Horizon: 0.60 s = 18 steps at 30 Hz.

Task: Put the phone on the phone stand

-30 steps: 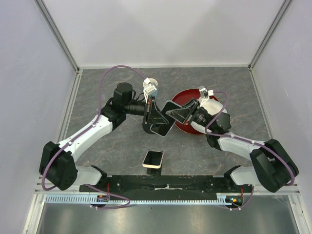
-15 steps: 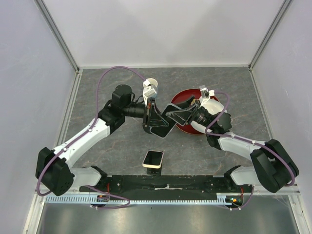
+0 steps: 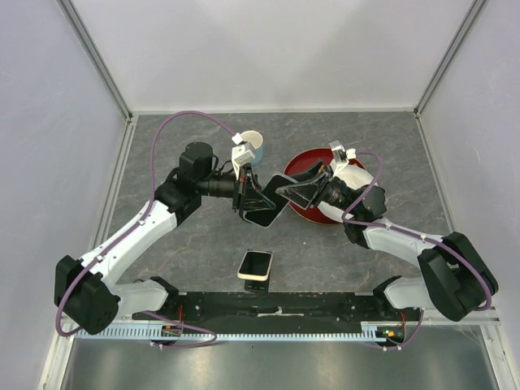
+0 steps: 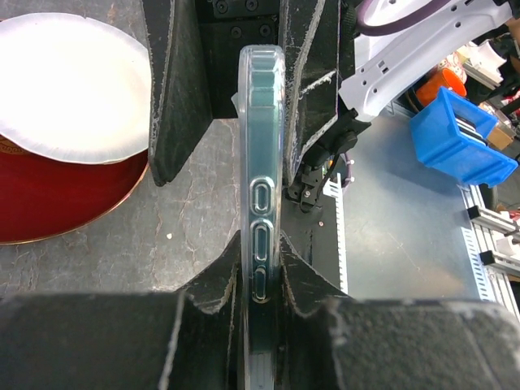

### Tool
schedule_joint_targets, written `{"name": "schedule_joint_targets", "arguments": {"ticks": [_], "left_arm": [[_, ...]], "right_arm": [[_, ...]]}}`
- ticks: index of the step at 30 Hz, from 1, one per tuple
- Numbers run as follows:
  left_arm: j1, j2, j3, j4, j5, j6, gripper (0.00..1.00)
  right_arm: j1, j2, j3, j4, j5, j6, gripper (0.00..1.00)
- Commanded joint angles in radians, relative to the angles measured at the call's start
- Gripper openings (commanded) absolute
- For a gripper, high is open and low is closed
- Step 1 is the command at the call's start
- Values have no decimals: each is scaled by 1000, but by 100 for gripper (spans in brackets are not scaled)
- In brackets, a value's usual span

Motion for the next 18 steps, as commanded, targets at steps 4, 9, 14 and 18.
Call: {"name": "schedule_joint_targets", "arguments": {"ticks": [4, 9, 14, 18], "left_arm": [[8, -35, 39, 26, 17, 46, 2], [14, -58, 31, 55, -26, 35, 2], [45, -159, -62, 205, -170, -36, 2], [74, -233, -122, 316, -227, -108, 2]], "right_arm": [[-7, 10, 41, 356, -29, 12, 48], [-7, 8, 41, 355, -28, 11, 57], [-4, 20, 40, 361, -22, 12, 76], [16, 49, 49, 371, -39, -5, 79]]}}
